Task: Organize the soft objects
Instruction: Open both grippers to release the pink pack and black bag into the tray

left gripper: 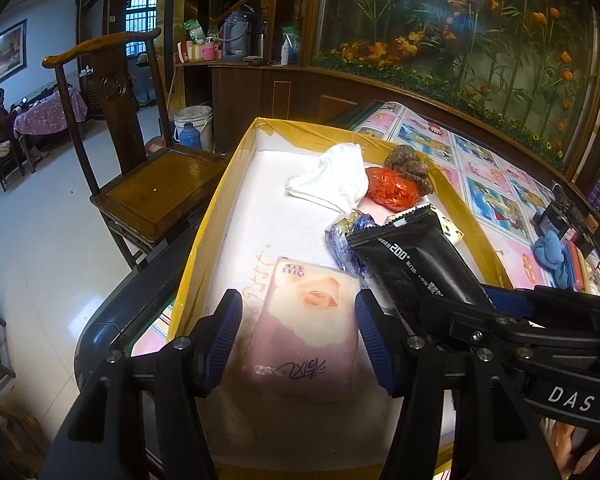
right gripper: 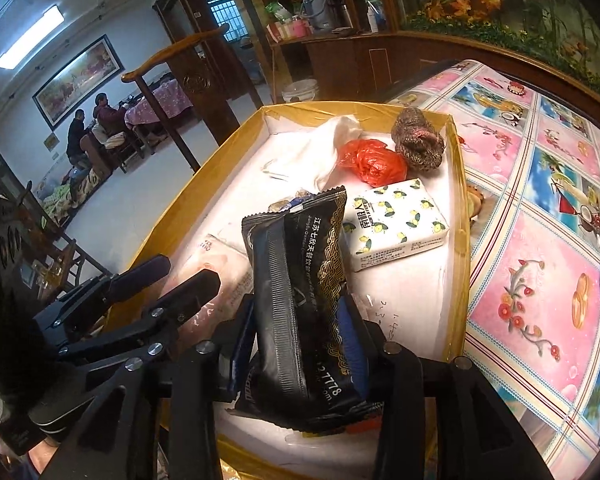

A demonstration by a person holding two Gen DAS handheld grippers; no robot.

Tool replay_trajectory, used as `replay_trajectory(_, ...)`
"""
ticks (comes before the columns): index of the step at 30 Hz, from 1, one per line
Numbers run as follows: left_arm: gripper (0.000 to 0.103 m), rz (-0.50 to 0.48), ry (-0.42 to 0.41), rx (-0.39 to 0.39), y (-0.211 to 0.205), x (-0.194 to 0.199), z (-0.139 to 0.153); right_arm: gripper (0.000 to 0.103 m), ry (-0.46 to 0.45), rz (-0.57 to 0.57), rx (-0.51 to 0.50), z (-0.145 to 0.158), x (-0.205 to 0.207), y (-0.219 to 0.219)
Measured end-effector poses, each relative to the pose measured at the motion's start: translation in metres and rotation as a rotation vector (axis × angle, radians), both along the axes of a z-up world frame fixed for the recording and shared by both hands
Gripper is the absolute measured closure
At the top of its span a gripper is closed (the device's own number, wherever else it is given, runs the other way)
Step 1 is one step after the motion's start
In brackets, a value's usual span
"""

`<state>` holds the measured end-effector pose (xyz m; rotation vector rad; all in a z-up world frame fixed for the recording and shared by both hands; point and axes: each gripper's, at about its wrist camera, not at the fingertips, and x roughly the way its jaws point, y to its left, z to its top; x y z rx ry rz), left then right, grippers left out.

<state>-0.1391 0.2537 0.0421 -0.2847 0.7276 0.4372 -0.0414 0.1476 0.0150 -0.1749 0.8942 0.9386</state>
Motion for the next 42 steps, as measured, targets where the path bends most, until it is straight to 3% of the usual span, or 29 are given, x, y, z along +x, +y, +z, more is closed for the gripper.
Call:
replay_trajectory(13, 0.042, 0.031, -0.033, 0.001, 0.003, -0.015, 0.011, 0.057, 0.057, 0.079, 0.034, -0.004, -0.015, 0.002)
replay_trajectory(16, 0.042, 0.046, -0.044, -0.001, 0.007, -0.019, 0.015, 0.050, 0.099, 0.117, 0.031, -0.009, -0.018, 0.004)
replay_trajectory(19, 0.042, 0.047, -0.053, -0.016, 0.009, -0.021, 0.017, 0.050, 0.101, 0.131, 0.034, -0.009, -0.020, 0.001)
replay_trajectory(31, 0.041, 0.011, -0.056, -0.008, -0.006, -0.016, 0.023, 0.050, 0.096, 0.052, 0.110, 0.003, -0.005, -0.049)
replay_trajectory(42, 0.036, -0.051, -0.052, 0.038, -0.039, -0.005, 0.036, 0.050, 0.072, -0.091, 0.196, 0.019, 0.025, -0.138)
